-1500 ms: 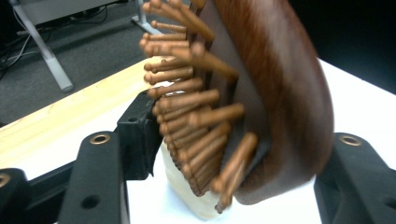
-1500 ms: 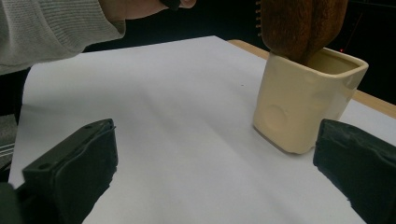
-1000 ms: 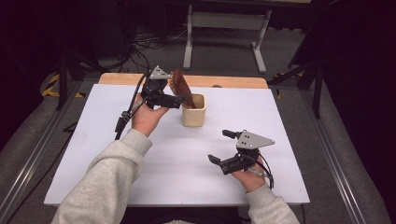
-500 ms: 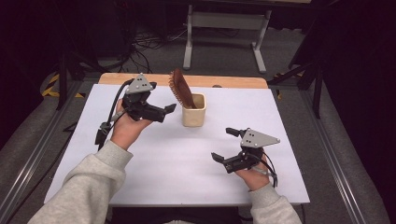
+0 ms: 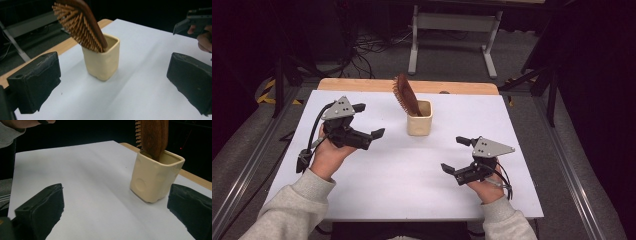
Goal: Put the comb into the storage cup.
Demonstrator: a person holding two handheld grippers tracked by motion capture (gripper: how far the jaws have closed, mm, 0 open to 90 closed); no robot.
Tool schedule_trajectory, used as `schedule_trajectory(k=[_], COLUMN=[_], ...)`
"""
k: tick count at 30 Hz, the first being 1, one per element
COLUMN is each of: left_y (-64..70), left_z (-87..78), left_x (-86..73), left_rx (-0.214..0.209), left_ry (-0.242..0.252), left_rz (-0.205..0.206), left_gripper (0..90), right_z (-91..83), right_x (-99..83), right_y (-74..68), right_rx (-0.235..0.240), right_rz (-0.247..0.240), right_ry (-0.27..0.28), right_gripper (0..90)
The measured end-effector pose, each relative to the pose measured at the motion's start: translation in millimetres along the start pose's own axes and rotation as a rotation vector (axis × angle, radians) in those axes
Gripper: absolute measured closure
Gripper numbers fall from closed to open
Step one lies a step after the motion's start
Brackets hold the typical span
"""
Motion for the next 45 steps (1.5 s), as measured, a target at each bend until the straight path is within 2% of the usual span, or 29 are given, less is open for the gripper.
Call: schedule_trajectory(k=[1, 3, 4, 11, 16, 18, 22, 25, 26, 31, 33, 38, 45], left_y=[0.0, 0.9, 0.9, 2.1, 0.5, 0.1, -3.4, -3.9, -5.6, -6.5, -7.5, -7.9, -8.2], left_z=[0.0, -5.0, -5.0, -16.1, -21.8, -22.7, -30.2, -32.0, -34.6, -35.4, -34.9, -33.5, -31.3], left_x=[0.0, -11.5, -11.5, -39.7, -59.3, -62.1, -81.4, -86.2, -95.0, -108.6, -116.5, -129.5, -146.8], left_rx=[0.0, -0.007, -0.007, -0.02, -0.013, -0.014, -0.006, -0.004, 0.001, 0.003, 0.012, 0.01, 0.016], left_ry=[0.0, 0.008, 0.008, 0.022, 0.032, 0.035, 0.062, 0.069, 0.07, 0.064, 0.059, 0.068, 0.061], left_rz=[0.0, -0.017, -0.017, -0.035, -0.052, -0.054, -0.084, -0.093, -0.096, -0.114, -0.109, -0.126, -0.122], left_gripper=[0.1, 0.2, 0.1, 0.2, 0.2, 0.1, 0.2, 0.2, 0.2, 0.2, 0.2, 0.2, 0.2], right_z=[0.0, -1.8, -1.8, -4.7, -8.0, -8.7, -11.7, -13.0, -14.5, -16.4, -16.9, -18.1, -20.8], right_x=[0.0, -1.0, -1.0, -7.0, -10.9, -11.7, -16.3, -18.1, -20.1, -24.6, -28.1, -33.6, -46.5], right_y=[0.0, 0.5, 0.5, 1.2, 1.0, 0.9, 0.8, 1.4, 2.0, 2.6, 2.8, 2.4, 3.5], right_rx=[0.0, 0.0, 0.0, -0.01, -0.017, -0.016, -0.017, -0.025, -0.028, -0.035, -0.037, -0.039, -0.048], right_rz=[0.0, 0.001, 0.001, 0.007, 0.005, 0.005, 0.005, 0.004, 0.005, 0.006, 0.009, 0.01, 0.025], right_ry=[0.0, -0.005, -0.005, -0.017, -0.011, -0.009, -0.003, 0.0, 0.003, 0.01, 0.011, 0.017, 0.009], right_gripper=[1.5, 1.5, 1.5, 1.0, 0.9, 0.9, 0.9, 0.9, 0.9, 0.9, 0.9, 0.9, 0.9])
Point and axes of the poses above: each handheld gripper's, and its own axes: z roughly forward along the jaws, x roughly out of its top, y roughly to its right, the point moved 9 cm from there along z, roughly forward along the jaws, and after that the axes turned 3 degrees about -y, right-handed, at the moved point
